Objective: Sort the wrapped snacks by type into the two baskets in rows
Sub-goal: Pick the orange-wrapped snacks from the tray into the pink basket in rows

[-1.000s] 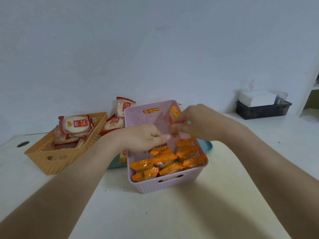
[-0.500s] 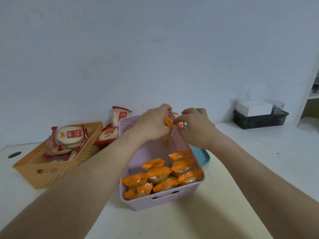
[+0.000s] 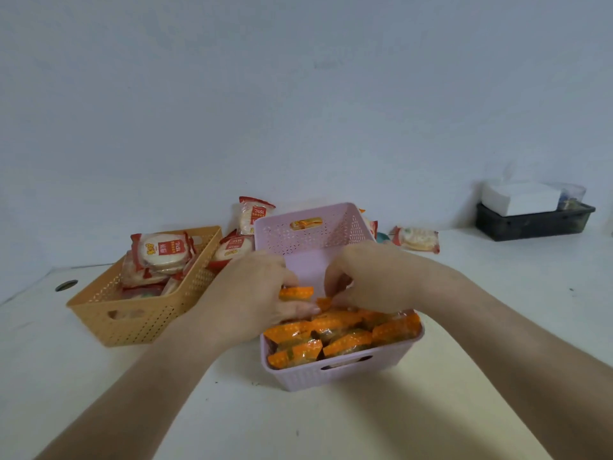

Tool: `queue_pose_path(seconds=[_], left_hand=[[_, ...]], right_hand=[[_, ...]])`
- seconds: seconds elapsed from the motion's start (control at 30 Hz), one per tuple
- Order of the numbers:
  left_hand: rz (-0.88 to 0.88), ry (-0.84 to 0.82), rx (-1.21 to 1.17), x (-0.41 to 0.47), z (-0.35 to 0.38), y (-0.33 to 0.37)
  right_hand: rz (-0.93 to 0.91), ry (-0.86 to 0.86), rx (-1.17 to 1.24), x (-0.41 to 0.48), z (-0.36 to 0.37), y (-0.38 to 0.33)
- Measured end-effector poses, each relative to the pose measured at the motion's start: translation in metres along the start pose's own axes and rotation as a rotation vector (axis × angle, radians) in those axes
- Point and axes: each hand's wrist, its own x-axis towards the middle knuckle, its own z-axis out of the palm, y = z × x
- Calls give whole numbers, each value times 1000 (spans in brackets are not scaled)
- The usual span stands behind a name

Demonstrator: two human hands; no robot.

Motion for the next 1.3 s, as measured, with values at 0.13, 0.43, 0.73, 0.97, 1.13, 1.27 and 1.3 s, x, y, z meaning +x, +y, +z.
queue_pose_path(seconds=[0.13,0.43,0.73,0.97,1.13,1.27,1.3], left_hand=[[-24,-142,25,-3,-2,6],[-485,433,-664,-3,-9,-26],[-600,-31,-1010,-6,28,-16],[-523,57,-713,6,10,12],[-400,53,-712,43,5,65],[-334,16,-752,73,19,108],[-331,-7,-759,79,22,120]], right_hand=[[10,16,-48,-5,-1,6],[187,533,606,-14,-22,52],[409,109,835,-15,14,58],[398,253,590,-21,9,63],[565,332,515,-56,-12,99],[725,290,468,-86,-24,133],[758,276,464,-94,-25,140]])
